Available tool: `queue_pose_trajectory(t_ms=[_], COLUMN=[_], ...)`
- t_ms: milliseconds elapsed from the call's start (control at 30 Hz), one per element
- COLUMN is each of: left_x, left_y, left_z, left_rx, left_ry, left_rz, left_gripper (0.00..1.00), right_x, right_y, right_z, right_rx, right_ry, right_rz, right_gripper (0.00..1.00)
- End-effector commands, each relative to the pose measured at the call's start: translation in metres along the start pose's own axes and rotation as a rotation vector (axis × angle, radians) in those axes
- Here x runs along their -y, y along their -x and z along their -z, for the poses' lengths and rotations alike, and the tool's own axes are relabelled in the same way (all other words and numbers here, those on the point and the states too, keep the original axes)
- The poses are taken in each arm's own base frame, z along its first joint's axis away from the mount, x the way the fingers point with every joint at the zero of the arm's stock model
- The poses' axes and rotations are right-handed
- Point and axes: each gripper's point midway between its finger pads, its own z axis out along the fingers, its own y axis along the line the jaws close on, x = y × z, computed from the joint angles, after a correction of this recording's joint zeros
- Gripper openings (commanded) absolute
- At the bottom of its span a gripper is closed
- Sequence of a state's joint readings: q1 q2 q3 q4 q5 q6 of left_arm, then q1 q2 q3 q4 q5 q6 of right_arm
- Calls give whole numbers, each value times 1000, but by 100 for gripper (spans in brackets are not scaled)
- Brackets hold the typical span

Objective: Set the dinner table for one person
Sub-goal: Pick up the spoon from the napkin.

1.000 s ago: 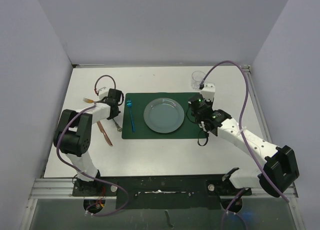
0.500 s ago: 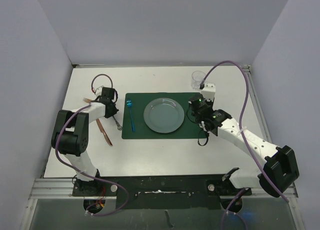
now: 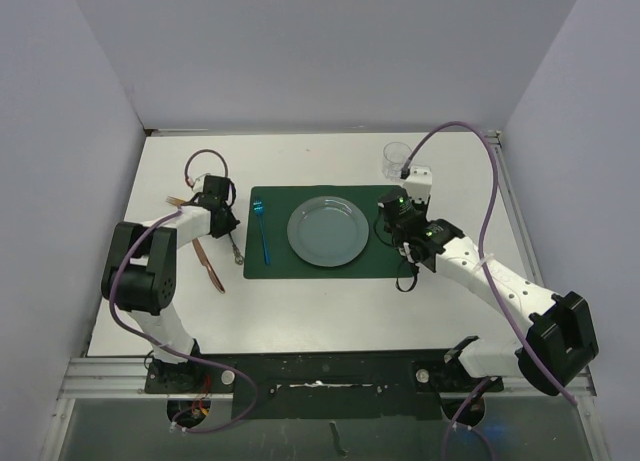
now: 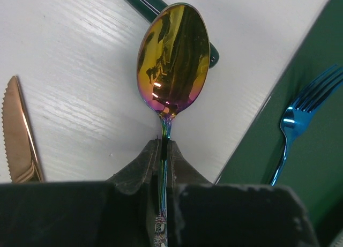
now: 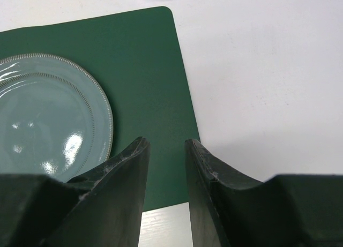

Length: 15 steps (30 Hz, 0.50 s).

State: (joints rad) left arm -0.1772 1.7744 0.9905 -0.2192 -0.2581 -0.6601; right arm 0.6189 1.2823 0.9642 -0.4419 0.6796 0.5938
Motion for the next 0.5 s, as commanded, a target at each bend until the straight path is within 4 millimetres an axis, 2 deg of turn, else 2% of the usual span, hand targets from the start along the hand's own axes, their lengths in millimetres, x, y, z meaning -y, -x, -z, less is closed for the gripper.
queue_pose_trajectory(t_ms=[0,267,467], left_x=[5,39,52], left_y=[-39,-8,2], left_z=[16,39,46], left_rx=[-149,-72,-36], left_ry=[-48,-132,-164], left_rz=[-36,-55,-67], left_gripper=[0,0,0], right_x=[1,-1,-1], right_y=[16,13,12], right_z=[1,-3,-4], right_rx=[50,40,36], right_ry=[3,-1,-6], right_rz=[-41,-32,-29], right_gripper=[34,34,34])
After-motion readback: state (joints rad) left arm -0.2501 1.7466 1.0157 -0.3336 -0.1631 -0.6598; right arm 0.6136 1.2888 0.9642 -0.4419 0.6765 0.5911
